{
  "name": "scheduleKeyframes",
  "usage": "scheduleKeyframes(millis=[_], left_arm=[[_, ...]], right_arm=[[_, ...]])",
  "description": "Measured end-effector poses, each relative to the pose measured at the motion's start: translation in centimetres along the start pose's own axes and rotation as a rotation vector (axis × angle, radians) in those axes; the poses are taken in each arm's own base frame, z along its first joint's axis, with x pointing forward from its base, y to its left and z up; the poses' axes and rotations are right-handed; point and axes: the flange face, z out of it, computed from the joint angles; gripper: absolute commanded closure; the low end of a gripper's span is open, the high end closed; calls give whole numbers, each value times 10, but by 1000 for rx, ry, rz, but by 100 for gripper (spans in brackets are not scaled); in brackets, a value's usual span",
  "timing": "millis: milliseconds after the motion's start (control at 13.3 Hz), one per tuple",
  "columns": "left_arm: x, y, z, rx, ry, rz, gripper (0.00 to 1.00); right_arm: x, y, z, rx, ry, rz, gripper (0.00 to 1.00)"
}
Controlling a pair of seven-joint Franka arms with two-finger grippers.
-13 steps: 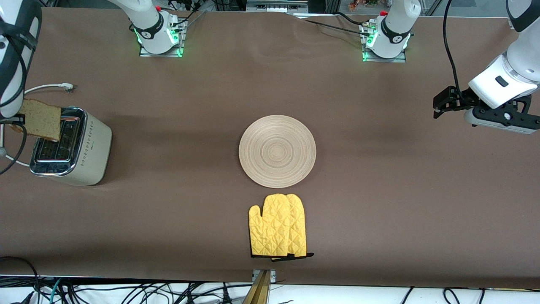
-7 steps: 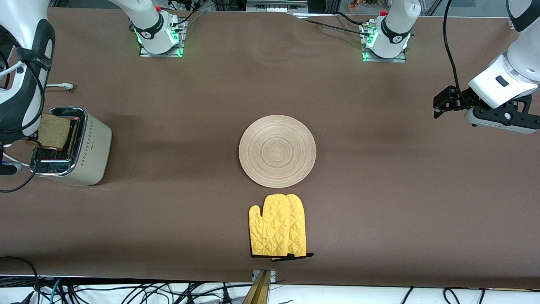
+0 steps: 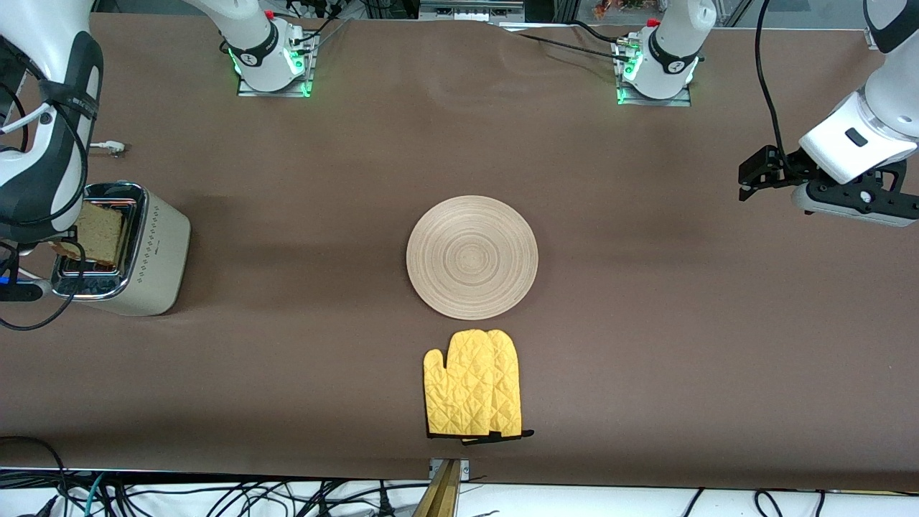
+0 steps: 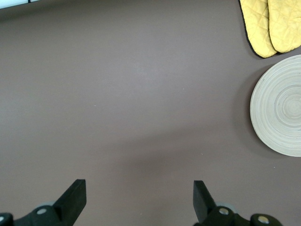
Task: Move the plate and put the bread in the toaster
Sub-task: 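Lower the bread upright into a toaster slot with the right gripper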
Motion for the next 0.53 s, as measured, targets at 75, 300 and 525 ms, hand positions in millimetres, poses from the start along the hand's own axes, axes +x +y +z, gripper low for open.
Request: scheduleKeyframes(millis=[75, 300, 525], left_arm=[[0, 0, 0, 0, -3, 0, 0], [-1, 0, -1, 0, -4, 0, 0], [-1, 0, -2, 0, -2, 0, 0]], right_arm=[[2, 2, 2, -2, 9, 3, 100], [14, -1, 16, 14, 18, 2, 100], [29, -9, 37, 45, 5, 1, 17]])
